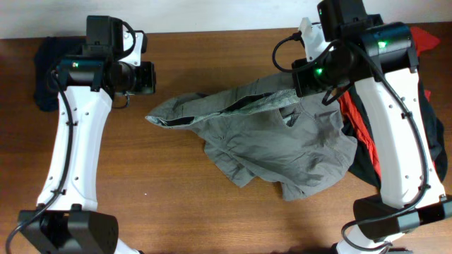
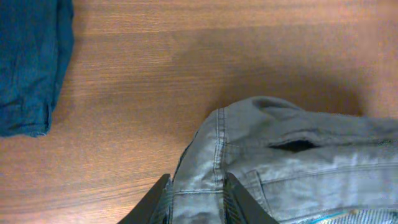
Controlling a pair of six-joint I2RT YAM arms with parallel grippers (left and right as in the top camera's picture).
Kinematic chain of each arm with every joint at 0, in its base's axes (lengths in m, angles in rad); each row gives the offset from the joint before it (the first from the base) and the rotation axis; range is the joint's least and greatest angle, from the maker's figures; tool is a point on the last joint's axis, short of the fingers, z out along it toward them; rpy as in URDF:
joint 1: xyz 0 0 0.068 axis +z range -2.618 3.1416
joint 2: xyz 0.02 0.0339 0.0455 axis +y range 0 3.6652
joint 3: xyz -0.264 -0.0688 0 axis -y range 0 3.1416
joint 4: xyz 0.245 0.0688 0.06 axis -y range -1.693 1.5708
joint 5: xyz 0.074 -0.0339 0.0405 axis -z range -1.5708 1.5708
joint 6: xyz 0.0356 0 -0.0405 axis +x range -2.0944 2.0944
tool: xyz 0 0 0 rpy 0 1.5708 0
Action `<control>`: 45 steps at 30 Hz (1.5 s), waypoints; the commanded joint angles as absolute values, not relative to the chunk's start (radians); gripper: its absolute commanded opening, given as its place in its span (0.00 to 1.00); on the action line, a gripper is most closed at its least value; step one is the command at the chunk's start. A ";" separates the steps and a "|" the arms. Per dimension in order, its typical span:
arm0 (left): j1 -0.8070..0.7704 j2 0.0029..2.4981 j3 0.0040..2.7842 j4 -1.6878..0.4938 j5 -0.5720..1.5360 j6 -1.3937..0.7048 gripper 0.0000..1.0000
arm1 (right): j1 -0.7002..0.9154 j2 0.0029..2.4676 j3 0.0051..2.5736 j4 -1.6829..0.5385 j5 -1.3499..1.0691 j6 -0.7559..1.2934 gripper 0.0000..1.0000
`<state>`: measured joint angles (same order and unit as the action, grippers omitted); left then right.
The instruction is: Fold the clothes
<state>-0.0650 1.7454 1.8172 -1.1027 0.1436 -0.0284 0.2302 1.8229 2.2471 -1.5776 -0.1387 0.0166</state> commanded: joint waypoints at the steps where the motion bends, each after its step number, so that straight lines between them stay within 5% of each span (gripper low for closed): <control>1: -0.077 1.784 1.820 -1.158 0.232 0.201 0.26 | 0.234 1.802 2.258 -1.573 -0.119 0.007 0.04; 7: -0.078 1.829 1.811 -1.361 0.233 0.516 0.41 | 0.234 1.802 2.258 -1.573 -0.119 0.003 0.04; 12: -0.073 1.830 1.765 -1.375 0.233 0.601 0.45 | 0.234 1.802 2.258 -1.573 -0.119 -0.012 0.04; 45: -0.030 1.855 1.584 -1.176 0.358 0.596 0.51 | 0.234 1.802 2.258 -1.574 -0.120 -0.012 0.04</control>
